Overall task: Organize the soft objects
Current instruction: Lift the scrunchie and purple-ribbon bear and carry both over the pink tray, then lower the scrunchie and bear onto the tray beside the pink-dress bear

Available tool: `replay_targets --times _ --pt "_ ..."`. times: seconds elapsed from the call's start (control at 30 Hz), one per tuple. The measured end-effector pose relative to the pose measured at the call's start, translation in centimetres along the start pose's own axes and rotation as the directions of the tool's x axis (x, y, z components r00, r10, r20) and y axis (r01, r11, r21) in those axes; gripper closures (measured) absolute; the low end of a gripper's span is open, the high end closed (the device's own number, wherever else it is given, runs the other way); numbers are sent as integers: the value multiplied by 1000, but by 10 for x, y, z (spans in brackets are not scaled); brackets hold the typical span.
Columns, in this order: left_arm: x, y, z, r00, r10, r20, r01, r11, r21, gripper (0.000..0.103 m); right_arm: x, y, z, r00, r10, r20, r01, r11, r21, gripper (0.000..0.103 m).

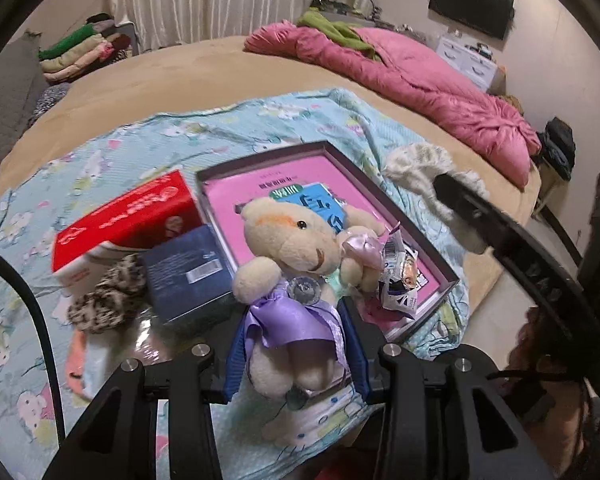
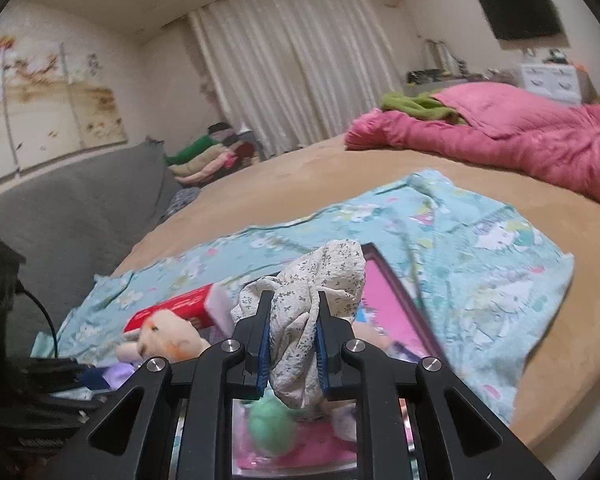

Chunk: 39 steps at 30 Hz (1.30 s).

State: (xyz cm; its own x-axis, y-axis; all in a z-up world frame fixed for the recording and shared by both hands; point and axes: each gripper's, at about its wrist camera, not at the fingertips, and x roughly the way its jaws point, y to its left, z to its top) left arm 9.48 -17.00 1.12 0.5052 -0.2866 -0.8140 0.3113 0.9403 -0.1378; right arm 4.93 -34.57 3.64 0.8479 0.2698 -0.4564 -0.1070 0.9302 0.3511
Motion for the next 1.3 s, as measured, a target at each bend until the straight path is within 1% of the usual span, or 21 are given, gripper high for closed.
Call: replay_targets --times 0.17,0.33,0.53,0.73,0.87,1.17,1.3 --pt "26 -3 9 1000 2 -29 -2 1000 5 60 1 -12 1 1000 -19 -3 19 1000 24 85" --pt "56 -8 11 997 3 -74 -3 1000 6 60 5 -17 1 1000 -25 -8 25 999 34 85" --pt "77 -13 12 996 10 -86 -8 1000 25 60 8 -26 -3 998 -56 -24 57 997 46 85" --pt "86 -17 14 996 -5 -92 7 1000 26 60 23 -36 -10 991 -100 -85 104 993 46 85" --pt "88 -16 14 995 -11 -94 13 1000 21 60 32 -42 -16 986 -113 -121 120 992 47 85" --pt "90 -13 14 995 -11 -95 13 1000 13 60 45 -44 -24 978 -117 -173 126 991 43 85" --pt "90 -13 12 995 -10 -95 11 1000 18 60 54 -43 -28 970 -117 -211 126 992 30 85"
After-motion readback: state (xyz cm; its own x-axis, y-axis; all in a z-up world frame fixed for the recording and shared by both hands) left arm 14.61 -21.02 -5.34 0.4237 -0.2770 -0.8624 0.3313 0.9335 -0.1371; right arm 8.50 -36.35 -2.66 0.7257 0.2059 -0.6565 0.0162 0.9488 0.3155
